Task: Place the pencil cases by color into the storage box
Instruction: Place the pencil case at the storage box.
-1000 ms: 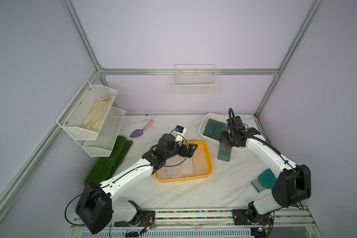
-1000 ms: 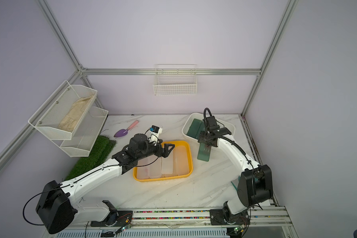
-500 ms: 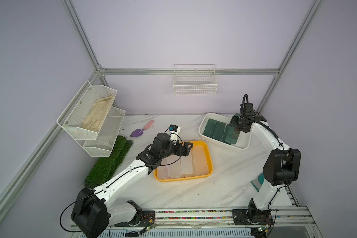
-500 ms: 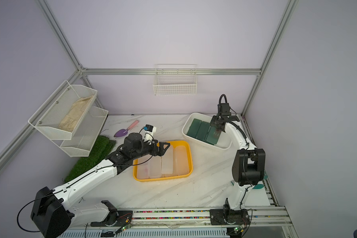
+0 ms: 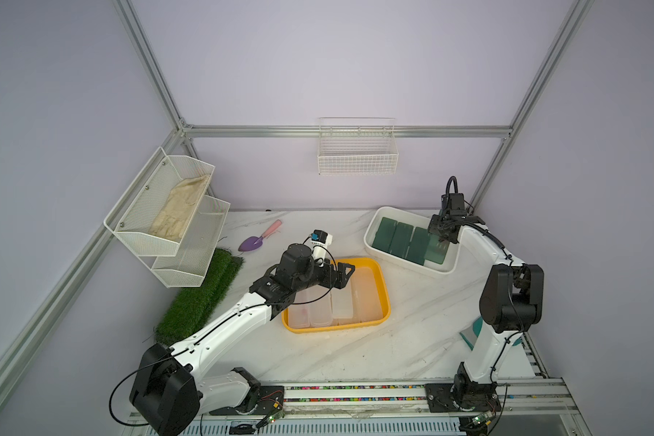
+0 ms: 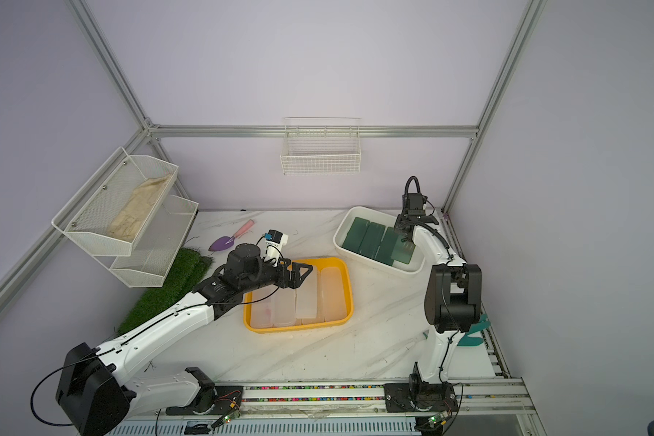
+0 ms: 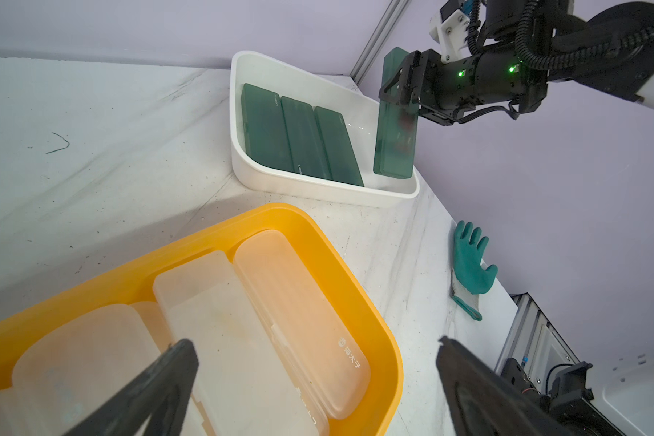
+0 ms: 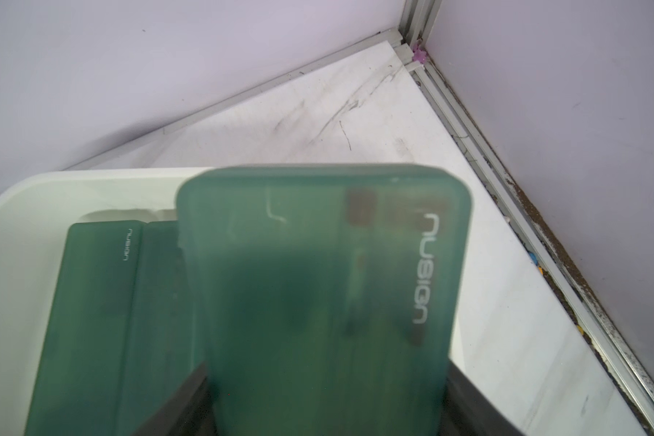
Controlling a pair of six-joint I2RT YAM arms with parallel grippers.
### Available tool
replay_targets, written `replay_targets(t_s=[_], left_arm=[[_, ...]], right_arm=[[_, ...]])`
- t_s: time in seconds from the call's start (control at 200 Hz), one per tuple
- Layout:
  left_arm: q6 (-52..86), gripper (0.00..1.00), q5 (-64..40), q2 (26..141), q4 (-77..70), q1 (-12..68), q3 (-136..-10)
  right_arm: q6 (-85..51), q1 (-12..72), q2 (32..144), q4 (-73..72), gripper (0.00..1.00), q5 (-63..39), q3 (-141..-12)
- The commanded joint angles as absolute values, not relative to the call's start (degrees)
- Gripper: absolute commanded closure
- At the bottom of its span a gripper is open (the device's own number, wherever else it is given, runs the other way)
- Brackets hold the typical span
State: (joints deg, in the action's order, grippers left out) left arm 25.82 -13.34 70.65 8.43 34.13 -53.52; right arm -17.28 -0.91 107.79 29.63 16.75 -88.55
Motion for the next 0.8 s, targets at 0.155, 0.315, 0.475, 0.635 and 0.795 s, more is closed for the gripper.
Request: replay_targets(t_s=[0.155,0.315,0.475,0.635,0.795], left_arm=[[25.49,0.00,-14.85,68.41,7.30,33.77,-54.05],[25.48,0.00,-14.78,68.63,7.27,33.73,-54.14],[25.32,0.00,-14.74,68.42,7.29,33.70,-53.88],[24.96,0.00,-14.63,68.64,7.29,33.75,-53.94],[24.78,0.00,-14.48,68.99,7.29,33.75,-54.05]], right_arm=[[-14.89,-1.86,110.15,24.74,0.42,19.82,-87.37],[-14.99,-1.93,112.11,25.08,0.42,19.19,-87.58],[-14.63,-1.93,113.88,25.40,0.42,19.51,-87.28],[-14.41,-1.93,115.68,25.53,0.42,19.45,-87.37],[-14.50,-1.96,118.02,25.92,0.42,19.51,-88.00]])
